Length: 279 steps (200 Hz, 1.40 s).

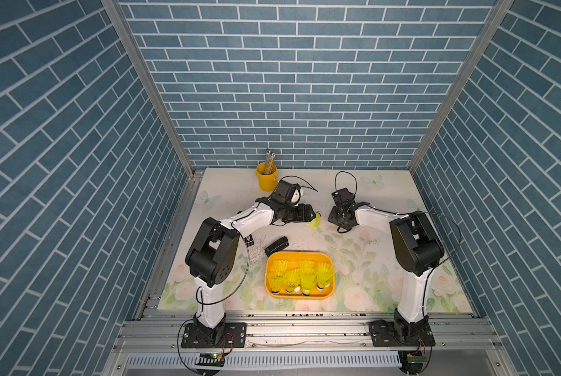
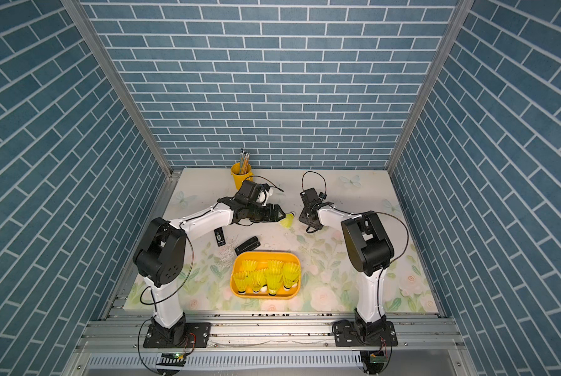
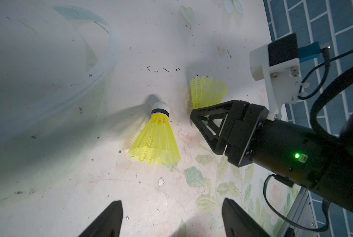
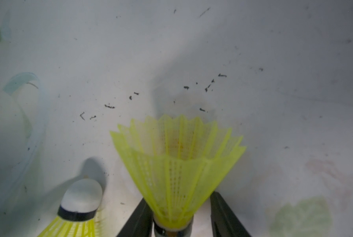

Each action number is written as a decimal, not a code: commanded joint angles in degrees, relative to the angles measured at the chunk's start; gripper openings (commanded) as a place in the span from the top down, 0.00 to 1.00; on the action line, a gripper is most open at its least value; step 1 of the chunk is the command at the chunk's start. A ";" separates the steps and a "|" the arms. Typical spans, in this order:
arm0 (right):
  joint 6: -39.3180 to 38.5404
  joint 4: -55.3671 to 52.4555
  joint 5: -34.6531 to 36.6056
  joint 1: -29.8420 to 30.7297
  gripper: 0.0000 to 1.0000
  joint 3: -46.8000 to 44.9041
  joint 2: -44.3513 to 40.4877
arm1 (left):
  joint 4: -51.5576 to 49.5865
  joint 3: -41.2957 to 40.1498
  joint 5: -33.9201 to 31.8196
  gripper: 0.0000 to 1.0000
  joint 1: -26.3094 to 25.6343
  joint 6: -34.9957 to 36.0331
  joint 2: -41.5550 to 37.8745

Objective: Put the shuttlecocks into the storage box
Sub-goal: Pick up the shuttlecock at the center of the board.

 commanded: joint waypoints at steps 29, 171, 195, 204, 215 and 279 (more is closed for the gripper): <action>1.08 0.27 -0.32 -0.27 0.61 -0.66 1.64 | 0.50 1.02 -0.07 0.18 0.35 0.82 1.38; -1.79 0.35 0.26 -0.14 0.84 -2.23 -2.62 | 0.69 1.09 -0.08 0.19 0.36 0.46 0.79; -2.97 0.18 0.20 -0.09 0.85 -3.08 -4.85 | 0.62 0.61 -0.08 0.19 0.35 0.37 0.14; -3.51 0.19 0.33 -0.09 0.86 -3.66 -6.02 | 0.62 0.24 -0.08 0.19 0.39 0.23 -0.34; -4.20 0.01 0.59 0.05 0.86 -4.30 -7.46 | 0.84 -0.31 -0.17 0.19 0.28 0.05 -0.99; -8.54 -0.66 -1.37 4.01 0.87 -11.21 -20.19 | -1.13 -6.43 -3.86 0.20 -1.72 -0.48 -9.54</action>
